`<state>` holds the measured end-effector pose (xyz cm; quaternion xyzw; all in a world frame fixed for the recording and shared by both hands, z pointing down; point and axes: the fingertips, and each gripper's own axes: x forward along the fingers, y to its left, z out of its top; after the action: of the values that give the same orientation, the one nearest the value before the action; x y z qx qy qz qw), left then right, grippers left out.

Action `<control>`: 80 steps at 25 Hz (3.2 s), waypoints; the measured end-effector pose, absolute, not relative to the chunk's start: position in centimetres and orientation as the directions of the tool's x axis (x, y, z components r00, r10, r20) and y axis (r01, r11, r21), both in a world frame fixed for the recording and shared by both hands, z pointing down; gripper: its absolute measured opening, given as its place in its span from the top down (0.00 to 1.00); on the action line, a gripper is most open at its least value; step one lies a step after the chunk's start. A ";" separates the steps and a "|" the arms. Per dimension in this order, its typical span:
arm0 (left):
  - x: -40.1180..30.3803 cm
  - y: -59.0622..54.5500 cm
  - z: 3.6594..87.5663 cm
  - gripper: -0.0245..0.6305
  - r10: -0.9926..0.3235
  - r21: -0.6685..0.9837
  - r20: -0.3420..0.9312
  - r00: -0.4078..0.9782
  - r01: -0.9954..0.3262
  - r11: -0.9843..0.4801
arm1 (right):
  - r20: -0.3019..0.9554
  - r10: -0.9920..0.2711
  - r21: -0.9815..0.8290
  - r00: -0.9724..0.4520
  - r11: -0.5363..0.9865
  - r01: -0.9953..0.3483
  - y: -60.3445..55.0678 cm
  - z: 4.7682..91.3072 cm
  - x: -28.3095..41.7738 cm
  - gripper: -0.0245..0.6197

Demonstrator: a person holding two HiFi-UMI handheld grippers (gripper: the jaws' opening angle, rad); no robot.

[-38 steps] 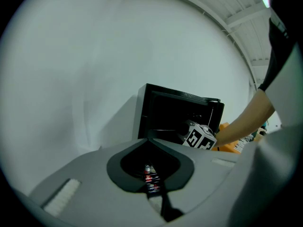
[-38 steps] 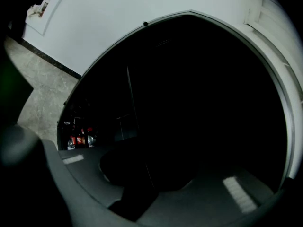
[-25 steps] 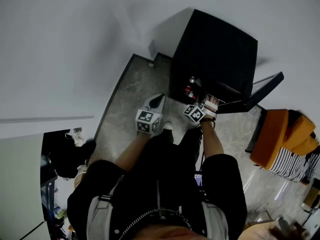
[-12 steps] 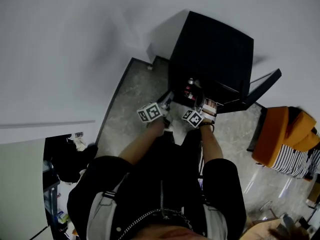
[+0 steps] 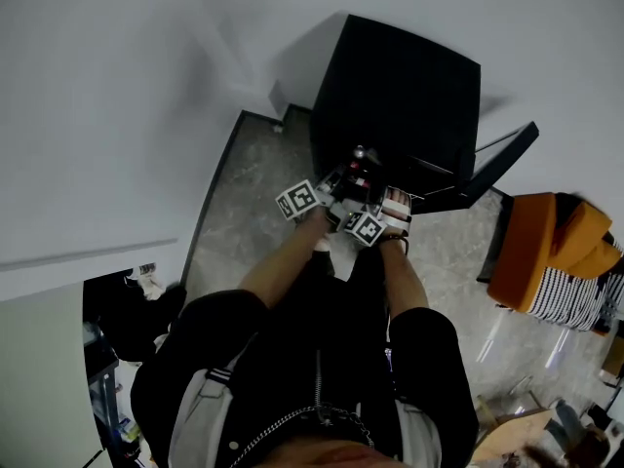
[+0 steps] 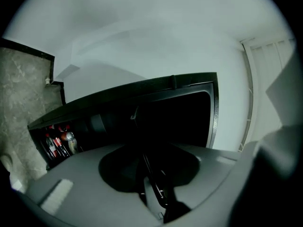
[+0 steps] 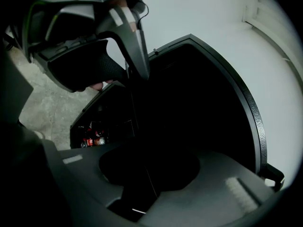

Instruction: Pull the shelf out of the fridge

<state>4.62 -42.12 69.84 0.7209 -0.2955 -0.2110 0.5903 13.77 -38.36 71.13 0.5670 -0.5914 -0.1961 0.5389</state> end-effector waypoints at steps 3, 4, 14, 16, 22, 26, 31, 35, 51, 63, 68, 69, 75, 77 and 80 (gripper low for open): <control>4.4 -42.5 70.3 0.89 -0.672 0.979 0.039 0.739 -0.165 -0.124 | 0.412 -0.886 0.844 0.215 0.282 -0.455 -38.5 70.8 13.6 0.81; 4.5 -42.6 70.3 0.89 -0.669 0.980 0.034 0.743 -0.156 -0.124 | 0.408 -0.888 0.847 0.214 0.281 -0.452 -38.5 70.6 13.6 0.81; 6.0 -43.1 70.8 0.93 -0.651 0.997 -0.001 0.759 -0.049 -0.059 | 0.434 -0.883 0.824 0.179 0.308 -0.476 -38.2 70.7 13.4 0.81; 6.1 -43.1 70.9 0.93 -0.651 0.999 -0.005 0.759 -0.029 -0.040 | 0.437 -0.882 0.818 0.177 0.308 -0.486 -37.8 70.8 13.8 0.81; 6.2 -43.2 70.6 0.93 -0.651 0.999 -0.031 0.758 0.018 -0.026 | 0.425 -0.888 0.790 0.178 0.267 -0.552 -35.3 70.4 14.3 0.81; 6.2 -43.2 70.3 0.93 -0.646 0.999 -0.042 0.762 0.033 -0.025 | 0.406 -0.897 0.752 0.174 0.220 -0.621 -32.5 69.2 14.3 0.82; 6.0 -42.7 70.5 0.93 -0.647 0.999 -0.042 0.761 0.041 -0.017 | 0.418 -0.896 0.523 0.151 0.101 -0.846 -30.1 67.5 15.0 0.90; 5.4 -41.8 70.3 0.93 -0.640 0.999 -0.051 0.766 0.047 -0.023 | 0.429 -0.896 0.288 0.111 0.019 -0.957 -30.1 66.9 15.6 0.96; 5.0 -41.0 70.5 0.93 -0.643 0.998 -0.048 0.765 0.059 -0.004 | 0.235 -0.970 -0.858 -0.067 -0.175 -0.483 -30.7 70.0 20.7 0.60; 5.2 -40.9 70.5 0.93 -0.639 0.998 -0.035 0.768 0.055 0.011 | 0.178 -0.983 -0.958 0.042 -0.183 -0.222 -33.5 72.0 24.5 0.70; 5.0 -40.8 70.3 0.93 -0.639 0.998 -0.050 0.768 0.069 0.005 | 0.097 -0.995 -0.979 0.028 -0.100 -0.179 -34.6 71.1 24.4 0.91; 5.0 -40.8 70.3 0.93 -0.639 0.997 -0.052 0.768 0.071 0.004 | 0.099 -0.995 -0.979 0.023 -0.101 -0.179 -34.7 71.1 24.3 0.92; 4.6 -40.6 70.2 0.93 -0.639 0.997 -0.060 0.767 0.080 0.003 | 0.084 -0.996 -0.983 0.011 -0.085 -0.164 -34.2 71.3 23.8 0.91; 4.3 -40.2 70.0 0.92 -0.638 0.996 -0.066 0.767 0.086 0.000 | 0.081 -0.997 -0.982 0.015 -0.082 -0.169 -33.9 71.1 23.6 0.91; 4.0 -39.6 69.6 0.92 -0.639 0.995 -0.084 0.765 0.101 -0.009 | 0.071 -0.997 -0.983 0.013 -0.072 -0.169 -33.3 70.9 23.2 0.91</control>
<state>4.00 -39.55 69.65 0.6550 -0.2052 -0.2749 0.6732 23.20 -33.27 70.85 0.5599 -0.5207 0.4716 -0.4393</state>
